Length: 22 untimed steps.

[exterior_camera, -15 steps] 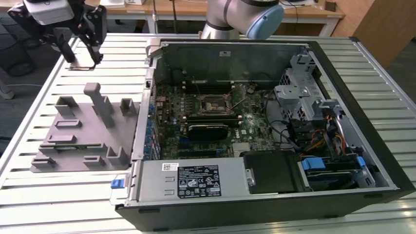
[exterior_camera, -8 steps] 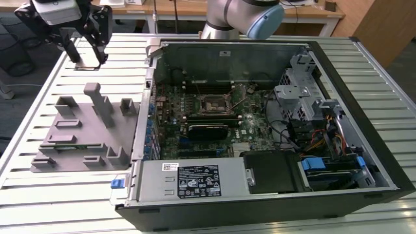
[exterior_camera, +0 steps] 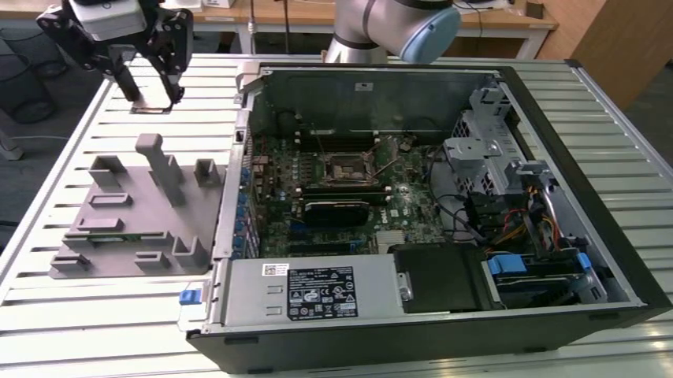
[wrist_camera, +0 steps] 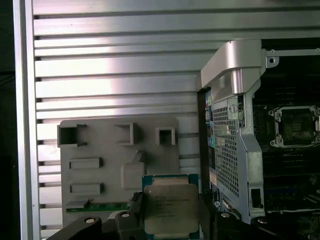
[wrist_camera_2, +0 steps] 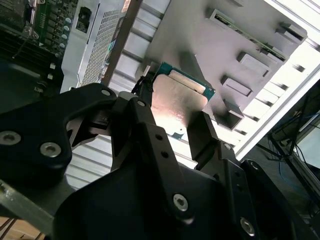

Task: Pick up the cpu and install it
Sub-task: 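Pick up the cpu and move it towards the insertion slot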

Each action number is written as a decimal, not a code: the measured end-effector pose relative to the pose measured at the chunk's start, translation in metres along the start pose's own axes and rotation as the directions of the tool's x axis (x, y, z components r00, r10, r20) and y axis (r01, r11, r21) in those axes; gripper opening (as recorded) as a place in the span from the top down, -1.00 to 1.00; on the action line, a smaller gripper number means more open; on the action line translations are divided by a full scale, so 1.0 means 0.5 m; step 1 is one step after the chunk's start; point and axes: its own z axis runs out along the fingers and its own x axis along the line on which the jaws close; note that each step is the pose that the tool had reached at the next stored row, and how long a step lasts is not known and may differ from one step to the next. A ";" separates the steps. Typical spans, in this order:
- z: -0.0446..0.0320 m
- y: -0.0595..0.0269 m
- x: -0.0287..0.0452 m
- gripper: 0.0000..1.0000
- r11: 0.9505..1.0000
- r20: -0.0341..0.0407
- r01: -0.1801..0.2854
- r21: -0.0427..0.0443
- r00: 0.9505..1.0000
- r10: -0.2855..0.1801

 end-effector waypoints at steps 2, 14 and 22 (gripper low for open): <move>0.000 0.000 -0.004 -0.05 1.000 0.000 0.000 0.000 1.000 0.000; 0.001 0.002 -0.024 -0.05 1.000 0.000 0.000 0.000 1.000 0.000; 0.001 0.003 -0.040 -0.05 1.000 0.000 0.000 0.000 1.000 0.000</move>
